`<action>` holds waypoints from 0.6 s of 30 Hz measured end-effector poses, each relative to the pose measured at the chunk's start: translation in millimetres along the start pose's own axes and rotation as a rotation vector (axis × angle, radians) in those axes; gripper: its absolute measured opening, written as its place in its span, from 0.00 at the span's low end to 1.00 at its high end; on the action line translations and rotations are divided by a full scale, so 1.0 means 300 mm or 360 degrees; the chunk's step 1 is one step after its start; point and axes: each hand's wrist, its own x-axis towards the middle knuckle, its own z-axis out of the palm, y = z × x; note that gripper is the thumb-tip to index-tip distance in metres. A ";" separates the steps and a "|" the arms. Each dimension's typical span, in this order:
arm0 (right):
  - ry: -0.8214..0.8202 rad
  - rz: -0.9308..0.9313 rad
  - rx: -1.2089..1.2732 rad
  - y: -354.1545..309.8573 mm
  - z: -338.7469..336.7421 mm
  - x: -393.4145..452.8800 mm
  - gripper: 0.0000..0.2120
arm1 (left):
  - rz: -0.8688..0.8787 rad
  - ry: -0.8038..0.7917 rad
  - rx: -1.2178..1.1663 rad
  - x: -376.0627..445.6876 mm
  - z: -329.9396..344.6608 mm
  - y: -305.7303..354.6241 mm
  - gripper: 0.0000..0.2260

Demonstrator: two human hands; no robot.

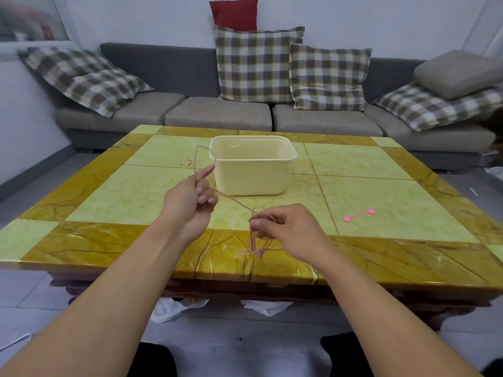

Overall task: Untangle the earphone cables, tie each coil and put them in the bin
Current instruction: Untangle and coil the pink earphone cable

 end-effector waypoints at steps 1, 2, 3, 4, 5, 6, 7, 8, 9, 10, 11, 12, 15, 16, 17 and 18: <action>0.0049 0.0035 0.0167 -0.009 -0.016 -0.007 0.03 | 0.0010 0.0104 0.0055 0.010 -0.013 -0.006 0.21; 0.0098 0.0068 0.0303 -0.016 -0.030 -0.014 0.03 | 0.0008 0.0196 0.0086 0.015 -0.024 -0.011 0.21; 0.0145 0.0096 0.0380 -0.017 -0.038 -0.020 0.03 | -0.0006 0.0266 0.0098 0.021 -0.033 -0.017 0.22; 0.0190 0.0120 0.0412 -0.019 -0.041 -0.029 0.04 | -0.0020 0.0311 0.0096 0.024 -0.039 -0.023 0.22; 0.0246 0.0135 0.0435 -0.015 -0.041 -0.037 0.04 | -0.0031 0.0344 0.0105 0.026 -0.045 -0.026 0.22; 0.0326 0.0137 0.0480 -0.014 -0.043 -0.044 0.04 | -0.0027 0.0369 0.0120 0.026 -0.044 -0.029 0.21; 0.0421 0.0123 0.0534 -0.013 -0.044 -0.048 0.04 | -0.0019 0.0371 0.0137 0.025 -0.043 -0.032 0.20; 0.0524 0.0097 0.0589 -0.019 -0.050 -0.051 0.05 | -0.0015 0.0373 0.0162 0.027 -0.041 -0.036 0.20; 0.0622 0.0053 0.0643 -0.028 -0.063 -0.055 0.06 | -0.0011 0.0379 0.0162 0.025 -0.036 -0.042 0.20; 0.0706 -0.0001 0.0708 -0.041 -0.077 -0.059 0.07 | -0.0009 0.0398 0.0182 0.027 -0.035 -0.046 0.19; 0.0782 -0.0058 0.0786 -0.057 -0.090 -0.063 0.08 | -0.0003 0.0412 0.0191 0.026 -0.035 -0.050 0.19; 0.0851 -0.0111 0.0871 -0.072 -0.103 -0.067 0.08 | 0.0001 0.0415 0.0220 0.035 -0.040 -0.055 0.19; 0.0959 -0.0174 0.1173 -0.098 -0.126 -0.083 0.09 | 0.0009 0.0410 0.0354 0.037 -0.040 -0.061 0.19; 0.0969 -0.0138 0.1208 -0.098 -0.128 -0.088 0.09 | 0.0016 0.0410 0.0452 0.049 -0.051 -0.070 0.18; 0.0982 -0.0064 0.1168 -0.091 -0.129 -0.090 0.10 | 0.0020 0.0438 0.0544 0.054 -0.064 -0.074 0.17; 0.0997 0.0042 0.1082 -0.081 -0.130 -0.090 0.10 | 0.0054 0.0506 0.0658 0.056 -0.072 -0.067 0.17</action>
